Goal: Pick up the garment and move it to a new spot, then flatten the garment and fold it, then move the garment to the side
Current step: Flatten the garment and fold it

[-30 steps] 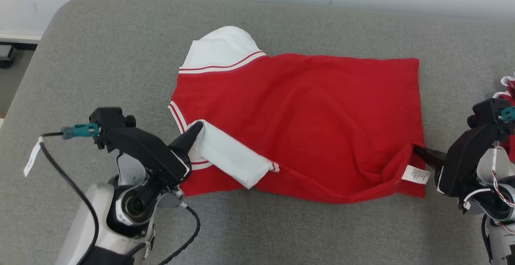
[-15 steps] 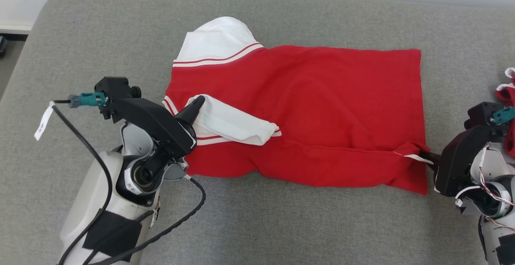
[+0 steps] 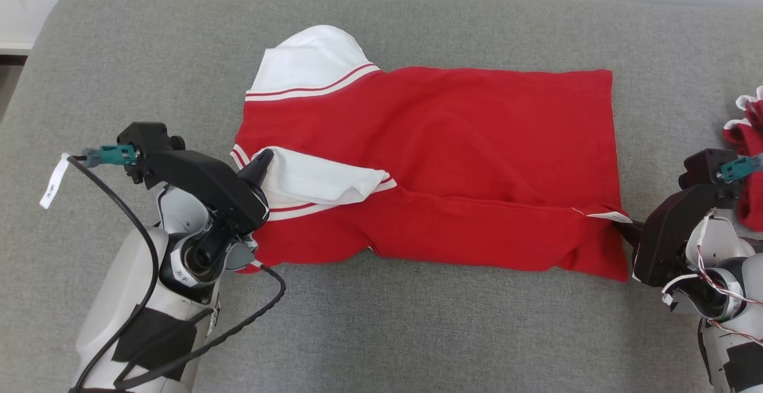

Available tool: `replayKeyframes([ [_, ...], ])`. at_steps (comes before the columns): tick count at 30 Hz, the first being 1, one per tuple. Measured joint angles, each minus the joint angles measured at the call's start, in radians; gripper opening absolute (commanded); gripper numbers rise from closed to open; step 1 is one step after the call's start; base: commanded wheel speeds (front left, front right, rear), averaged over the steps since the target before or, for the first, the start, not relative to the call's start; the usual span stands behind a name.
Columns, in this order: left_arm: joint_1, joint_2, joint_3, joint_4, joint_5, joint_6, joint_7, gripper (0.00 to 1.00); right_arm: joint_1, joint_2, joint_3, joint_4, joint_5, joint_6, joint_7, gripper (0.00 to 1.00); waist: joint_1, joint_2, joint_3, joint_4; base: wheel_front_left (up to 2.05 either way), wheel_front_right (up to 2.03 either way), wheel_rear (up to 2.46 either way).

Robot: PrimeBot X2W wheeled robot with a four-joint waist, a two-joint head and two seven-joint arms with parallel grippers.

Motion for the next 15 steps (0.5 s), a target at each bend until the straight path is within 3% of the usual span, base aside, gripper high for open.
replayKeyframes([
  [6, 0.002, 0.01, -0.018, 0.024, 0.011, -0.005, 0.008, 0.0, -0.006, -0.005, 0.021, 0.017, 0.006, 0.0, -0.026, 0.0, 0.0, 0.0, -0.007, 0.006, 0.0, 0.0, 0.0],
  [7, 0.002, 0.011, -0.019, 0.024, 0.016, -0.005, -0.003, 0.55, -0.008, -0.005, 0.023, 0.017, 0.007, 0.0, -0.043, 0.07, 0.0, 0.0, -0.008, 0.006, 0.0, 0.0, 0.0],
  [8, 0.002, 0.011, -0.019, 0.024, 0.02, -0.005, -0.015, 1.0, -0.012, -0.004, 0.024, 0.018, 0.007, 0.0, -0.061, 1.0, 0.0, 0.0, -0.009, 0.007, 0.0, 0.0, 0.0],
  [15, 0.003, 0.028, -0.03, 0.033, 0.04, -0.022, -0.046, 1.0, -0.028, -0.013, 0.062, 0.03, 0.021, 0.0, -0.134, 1.0, 0.0, 0.0, -0.024, 0.012, 0.0, 0.0, 0.0],
])
